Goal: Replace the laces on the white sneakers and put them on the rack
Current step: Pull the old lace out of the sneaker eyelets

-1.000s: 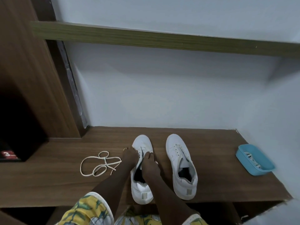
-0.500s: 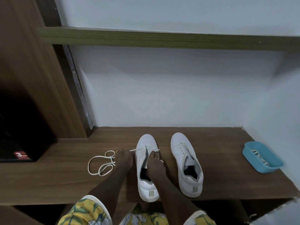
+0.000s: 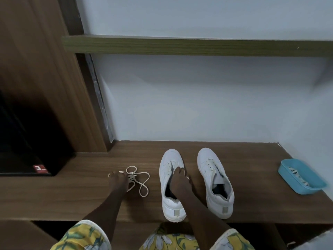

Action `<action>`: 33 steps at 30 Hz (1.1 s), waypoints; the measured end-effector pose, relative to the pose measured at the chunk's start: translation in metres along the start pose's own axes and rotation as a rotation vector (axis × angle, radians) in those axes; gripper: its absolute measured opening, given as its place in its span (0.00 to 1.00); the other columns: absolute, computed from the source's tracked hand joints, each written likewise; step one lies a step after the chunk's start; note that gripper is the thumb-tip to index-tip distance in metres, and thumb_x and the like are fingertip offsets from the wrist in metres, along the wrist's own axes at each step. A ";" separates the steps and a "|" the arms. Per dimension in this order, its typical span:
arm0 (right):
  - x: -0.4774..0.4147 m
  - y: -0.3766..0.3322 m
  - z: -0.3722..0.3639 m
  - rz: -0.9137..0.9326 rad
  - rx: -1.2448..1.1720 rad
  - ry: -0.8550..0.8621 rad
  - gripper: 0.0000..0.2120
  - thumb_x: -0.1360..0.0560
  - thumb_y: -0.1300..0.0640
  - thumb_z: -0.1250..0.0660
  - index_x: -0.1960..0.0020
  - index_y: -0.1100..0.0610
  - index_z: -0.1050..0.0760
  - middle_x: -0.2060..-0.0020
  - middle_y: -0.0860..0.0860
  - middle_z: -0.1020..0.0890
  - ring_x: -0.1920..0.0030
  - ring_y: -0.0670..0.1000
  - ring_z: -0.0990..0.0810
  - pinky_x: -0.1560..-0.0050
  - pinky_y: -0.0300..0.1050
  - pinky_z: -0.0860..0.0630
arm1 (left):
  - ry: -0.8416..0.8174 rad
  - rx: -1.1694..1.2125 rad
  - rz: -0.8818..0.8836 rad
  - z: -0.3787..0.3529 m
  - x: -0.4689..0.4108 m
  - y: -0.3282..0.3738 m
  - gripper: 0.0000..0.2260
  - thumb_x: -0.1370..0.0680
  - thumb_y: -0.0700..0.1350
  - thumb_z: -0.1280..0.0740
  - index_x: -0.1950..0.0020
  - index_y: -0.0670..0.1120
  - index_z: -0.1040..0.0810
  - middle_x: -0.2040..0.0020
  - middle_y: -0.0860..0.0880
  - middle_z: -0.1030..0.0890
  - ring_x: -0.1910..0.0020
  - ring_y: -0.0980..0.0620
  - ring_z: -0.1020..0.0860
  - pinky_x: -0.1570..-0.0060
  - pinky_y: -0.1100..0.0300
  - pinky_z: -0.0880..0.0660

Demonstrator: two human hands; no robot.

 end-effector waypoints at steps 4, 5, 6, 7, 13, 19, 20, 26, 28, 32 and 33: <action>0.006 -0.026 0.022 0.104 0.002 0.213 0.21 0.26 0.54 0.36 0.34 0.59 0.28 0.29 0.55 0.33 0.28 0.60 0.37 0.27 0.58 0.44 | 0.034 0.217 0.003 0.022 0.009 -0.009 0.14 0.33 0.45 0.24 0.51 0.40 0.20 0.53 0.34 0.22 0.54 0.36 0.22 0.55 0.52 0.24; 0.009 -0.039 0.029 0.196 0.002 0.332 0.18 0.30 0.59 0.32 0.41 0.60 0.23 0.34 0.56 0.26 0.32 0.61 0.30 0.31 0.57 0.37 | 0.025 0.321 0.107 0.020 0.010 -0.014 0.16 0.25 0.47 0.32 0.41 0.41 0.24 0.43 0.36 0.24 0.43 0.38 0.25 0.44 0.51 0.29; 0.013 -0.051 0.034 0.260 -0.029 0.391 0.15 0.36 0.64 0.30 0.49 0.62 0.19 0.43 0.57 0.20 0.39 0.61 0.23 0.39 0.55 0.27 | 0.012 0.346 0.155 0.014 0.008 -0.019 0.17 0.22 0.48 0.37 0.37 0.40 0.28 0.39 0.37 0.27 0.38 0.39 0.29 0.38 0.52 0.34; 0.018 -0.063 0.036 0.316 -0.063 0.412 0.13 0.40 0.68 0.30 0.56 0.62 0.19 0.52 0.56 0.17 0.47 0.60 0.19 0.49 0.50 0.22 | 0.017 0.327 0.159 0.010 0.007 -0.021 0.17 0.21 0.47 0.39 0.35 0.39 0.30 0.37 0.38 0.28 0.35 0.40 0.31 0.36 0.53 0.37; 0.016 -0.112 -0.012 0.220 -0.133 0.019 0.15 0.22 0.65 0.44 0.37 0.62 0.28 0.37 0.59 0.26 0.36 0.59 0.27 0.40 0.50 0.29 | -0.024 0.280 0.125 -0.002 0.006 -0.035 0.16 0.19 0.44 0.44 0.33 0.38 0.37 0.33 0.39 0.32 0.33 0.40 0.32 0.35 0.55 0.39; 0.008 -0.119 -0.067 -0.030 -0.265 -0.077 0.33 0.24 0.54 0.34 0.26 0.60 0.48 0.29 0.57 0.43 0.30 0.60 0.38 0.32 0.52 0.35 | -0.048 0.374 0.123 -0.007 -0.003 -0.048 0.22 0.23 0.34 0.43 0.29 0.40 0.37 0.29 0.39 0.35 0.32 0.38 0.34 0.35 0.53 0.37; 0.006 -0.121 -0.072 -0.019 -0.281 -0.105 0.39 0.26 0.53 0.31 0.25 0.60 0.51 0.28 0.57 0.45 0.28 0.59 0.41 0.30 0.51 0.38 | -0.051 0.372 0.110 -0.007 -0.006 -0.051 0.24 0.24 0.34 0.43 0.27 0.41 0.39 0.28 0.40 0.38 0.31 0.39 0.35 0.33 0.54 0.38; -0.006 -0.137 -0.081 0.080 -0.303 -0.204 0.55 0.34 0.46 0.24 0.23 0.55 0.58 0.27 0.58 0.50 0.26 0.62 0.46 0.28 0.53 0.43 | -0.123 0.353 -0.048 -0.012 -0.006 -0.047 0.23 0.24 0.37 0.39 0.28 0.43 0.35 0.32 0.41 0.31 0.35 0.42 0.29 0.38 0.57 0.34; -0.010 -0.147 -0.086 0.143 -0.192 -0.221 0.48 0.30 0.50 0.27 0.22 0.50 0.56 0.25 0.58 0.52 0.27 0.63 0.42 0.29 0.53 0.39 | -0.105 0.451 -0.089 -0.011 0.000 -0.044 0.20 0.26 0.35 0.37 0.34 0.42 0.28 0.38 0.42 0.25 0.40 0.43 0.25 0.45 0.58 0.30; -0.007 -0.161 -0.097 0.229 -0.023 -0.170 0.26 0.24 0.53 0.36 0.27 0.46 0.38 0.25 0.52 0.48 0.28 0.61 0.39 0.31 0.53 0.38 | -0.038 0.754 0.040 -0.009 0.011 -0.056 0.10 0.28 0.31 0.39 0.51 0.43 0.30 0.58 0.40 0.21 0.59 0.42 0.23 0.61 0.52 0.27; -0.005 -0.164 -0.100 0.253 -0.022 -0.151 0.23 0.23 0.54 0.39 0.29 0.47 0.36 0.26 0.52 0.44 0.30 0.61 0.37 0.32 0.53 0.36 | -0.022 0.784 0.053 -0.011 0.012 -0.059 0.11 0.29 0.30 0.39 0.55 0.46 0.32 0.60 0.41 0.22 0.59 0.42 0.23 0.59 0.50 0.26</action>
Point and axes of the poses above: each hand's wrist, its own x-axis away from the middle knuckle, its own z-axis out of the back of the hand, y = z × x, the point moved 5 cm from there along -x, towards the middle knuckle
